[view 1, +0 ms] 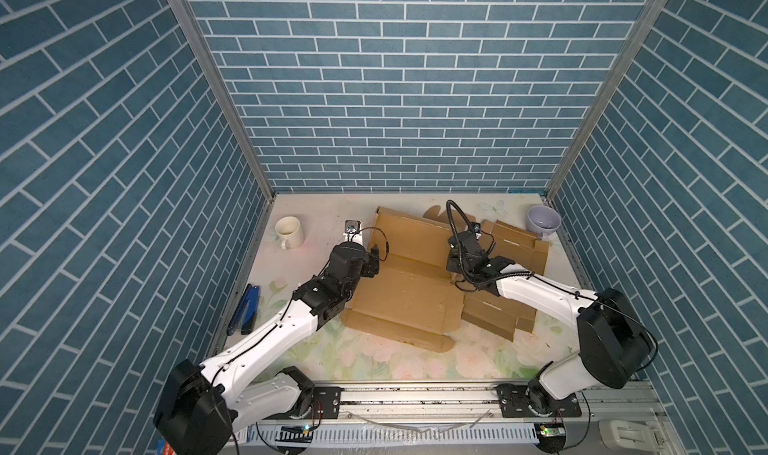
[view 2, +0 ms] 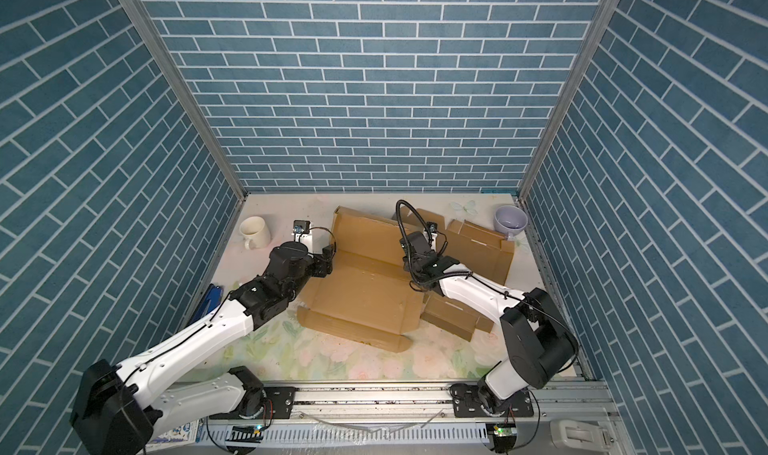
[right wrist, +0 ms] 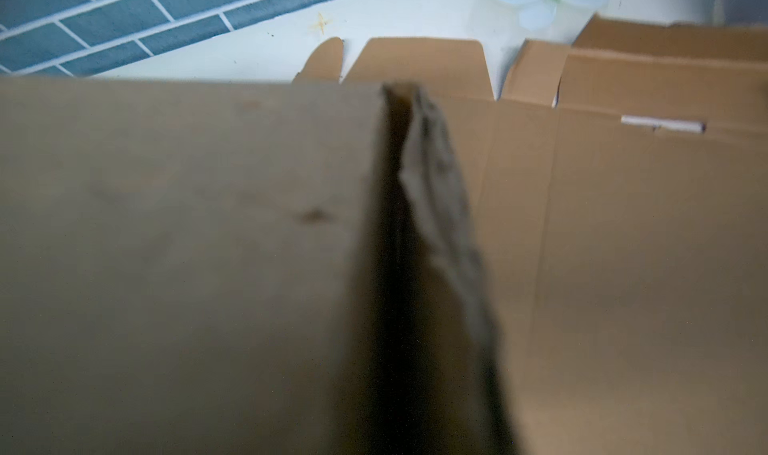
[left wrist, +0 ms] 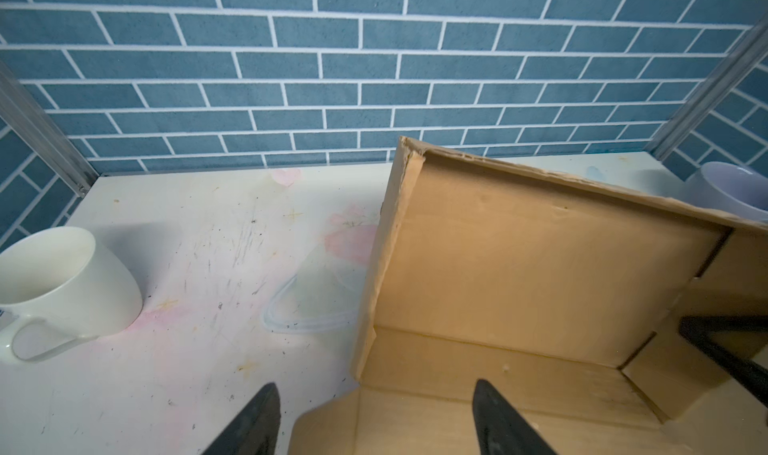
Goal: Fold the paper box
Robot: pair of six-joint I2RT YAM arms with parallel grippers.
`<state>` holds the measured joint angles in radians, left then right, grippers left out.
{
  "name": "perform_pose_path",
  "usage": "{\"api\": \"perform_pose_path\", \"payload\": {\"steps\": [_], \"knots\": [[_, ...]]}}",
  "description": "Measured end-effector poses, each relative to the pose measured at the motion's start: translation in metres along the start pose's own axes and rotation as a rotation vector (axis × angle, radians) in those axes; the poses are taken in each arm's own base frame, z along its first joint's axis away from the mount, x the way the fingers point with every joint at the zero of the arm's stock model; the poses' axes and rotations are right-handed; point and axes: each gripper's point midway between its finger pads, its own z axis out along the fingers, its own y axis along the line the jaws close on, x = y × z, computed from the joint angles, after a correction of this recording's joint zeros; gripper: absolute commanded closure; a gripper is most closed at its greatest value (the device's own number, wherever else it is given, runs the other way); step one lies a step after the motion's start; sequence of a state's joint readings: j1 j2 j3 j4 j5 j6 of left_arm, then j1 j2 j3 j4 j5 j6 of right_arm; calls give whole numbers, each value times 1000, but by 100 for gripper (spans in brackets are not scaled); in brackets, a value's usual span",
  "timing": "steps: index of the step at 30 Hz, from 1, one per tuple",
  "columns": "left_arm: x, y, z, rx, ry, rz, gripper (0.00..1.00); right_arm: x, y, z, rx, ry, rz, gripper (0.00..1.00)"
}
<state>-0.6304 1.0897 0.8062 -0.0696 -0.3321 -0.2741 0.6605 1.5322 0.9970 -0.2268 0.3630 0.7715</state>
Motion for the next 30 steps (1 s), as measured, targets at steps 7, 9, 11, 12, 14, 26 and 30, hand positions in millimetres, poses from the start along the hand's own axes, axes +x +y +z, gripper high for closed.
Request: {"api": "perform_pose_path", "payload": {"steps": [7, 9, 11, 12, 14, 26, 30], "knots": [[-45, 4, -33, 21, -11, -26, 20, 12, -9, 8, -52, 243, 278, 100], [-58, 7, -44, 15, -14, -38, 18, 20, -10, 7, -59, 300, 357, 100], [-72, 10, -56, 15, -22, -51, 17, 25, -4, 5, -79, 343, 444, 100], [-78, 10, -62, 17, -26, -57, 17, 28, -1, 4, -91, 360, 490, 100], [-87, 10, -72, 24, -28, -65, 17, 39, 1, 1, -92, 400, 579, 100], [-71, -5, -72, 100, 89, -118, 12, 119, 16, -12, 16, 527, 945, 87], [-55, -13, -60, 125, 144, -121, 10, 117, 19, -9, 21, 488, 1011, 73]]}}
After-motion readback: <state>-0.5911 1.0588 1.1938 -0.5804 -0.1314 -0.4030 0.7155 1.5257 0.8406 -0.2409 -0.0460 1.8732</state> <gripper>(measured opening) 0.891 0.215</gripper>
